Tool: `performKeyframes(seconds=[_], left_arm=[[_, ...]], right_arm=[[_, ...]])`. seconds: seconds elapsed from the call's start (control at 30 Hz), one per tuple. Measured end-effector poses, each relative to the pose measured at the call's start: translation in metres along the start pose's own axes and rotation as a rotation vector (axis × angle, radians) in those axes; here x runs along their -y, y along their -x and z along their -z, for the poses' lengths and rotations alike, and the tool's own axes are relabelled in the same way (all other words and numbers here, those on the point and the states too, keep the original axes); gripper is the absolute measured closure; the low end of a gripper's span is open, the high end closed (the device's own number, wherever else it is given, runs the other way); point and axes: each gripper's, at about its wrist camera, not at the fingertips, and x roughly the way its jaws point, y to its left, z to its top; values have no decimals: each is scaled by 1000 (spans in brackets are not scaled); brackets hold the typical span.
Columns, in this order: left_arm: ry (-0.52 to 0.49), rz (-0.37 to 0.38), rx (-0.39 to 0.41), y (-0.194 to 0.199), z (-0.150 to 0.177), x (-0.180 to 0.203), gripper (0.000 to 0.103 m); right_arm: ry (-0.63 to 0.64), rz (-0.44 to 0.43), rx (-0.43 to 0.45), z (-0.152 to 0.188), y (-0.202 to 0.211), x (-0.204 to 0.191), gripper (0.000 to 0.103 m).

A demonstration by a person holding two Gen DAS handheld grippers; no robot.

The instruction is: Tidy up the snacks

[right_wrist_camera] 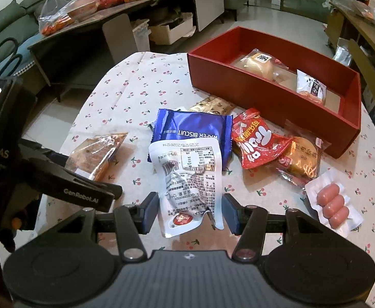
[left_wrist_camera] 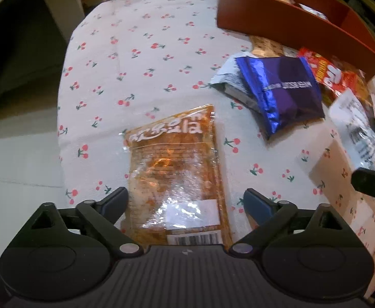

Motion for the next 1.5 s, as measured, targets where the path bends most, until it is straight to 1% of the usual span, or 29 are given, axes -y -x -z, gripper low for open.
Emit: performKeyframes(seconds=[0.03, 0.07, 0.1, 0.17, 0.3, 0.4, 0.47, 0.57, 0.7, 0.83, 1.13, 1.17, 1.23, 1.27, 1.33, 1.37, 1.4, 1.47, 1.5], left_arm=[[4, 15, 0, 1, 0, 0, 13], [11, 19, 2, 3, 1, -1, 19], [10, 17, 9, 6, 2, -1, 27], [13, 9, 10, 9, 1, -3, 35], [39, 25, 14, 12, 2, -9, 40], [55, 49, 18, 15, 1, -12, 42], [58, 49, 32, 19, 1, -12, 42], [41, 51, 65, 29, -1, -7, 42], [14, 69, 98, 40, -4, 2, 42], [1, 87, 131, 52, -3, 6, 42], [-30, 79, 231, 75, -8, 15, 44], [-33, 80, 239, 76, -9, 16, 47], [-38, 84, 248, 78, -12, 18, 71], [-40, 94, 247, 78, -14, 19, 74], [-48, 97, 243, 76, -17, 21, 73], [-54, 93, 241, 74, -17, 22, 72], [-58, 96, 236, 71, -17, 22, 67], [-49, 97, 218, 65, -14, 20, 66], [-39, 95, 205, 62, -14, 18, 59]], right_arm=[[1, 1, 0, 0, 0, 0, 47], [0, 1, 1, 0, 0, 0, 47], [0, 2, 3, 0, 1, 0, 47], [3, 1, 11, 0, 2, 0, 47], [15, 3, 20, 0, 3, -3, 47], [15, 7, 24, 0, 3, -3, 47], [13, 7, 33, -1, 5, -3, 47], [13, 9, 50, -2, 8, -3, 47], [9, 17, 58, -2, 9, -2, 47], [5, 26, 85, -3, 14, -2, 47], [-34, 58, 151, -5, 27, -1, 47], [-38, 61, 156, -5, 28, 0, 47], [-47, 65, 164, -7, 29, 1, 47], [-50, 65, 168, -7, 30, 2, 47], [-52, 68, 169, -9, 29, 3, 47], [-53, 70, 165, -9, 28, 4, 47], [-57, 72, 160, -9, 27, 5, 47], [-59, 73, 151, -9, 25, 6, 47], [-60, 73, 149, -8, 25, 7, 47]])
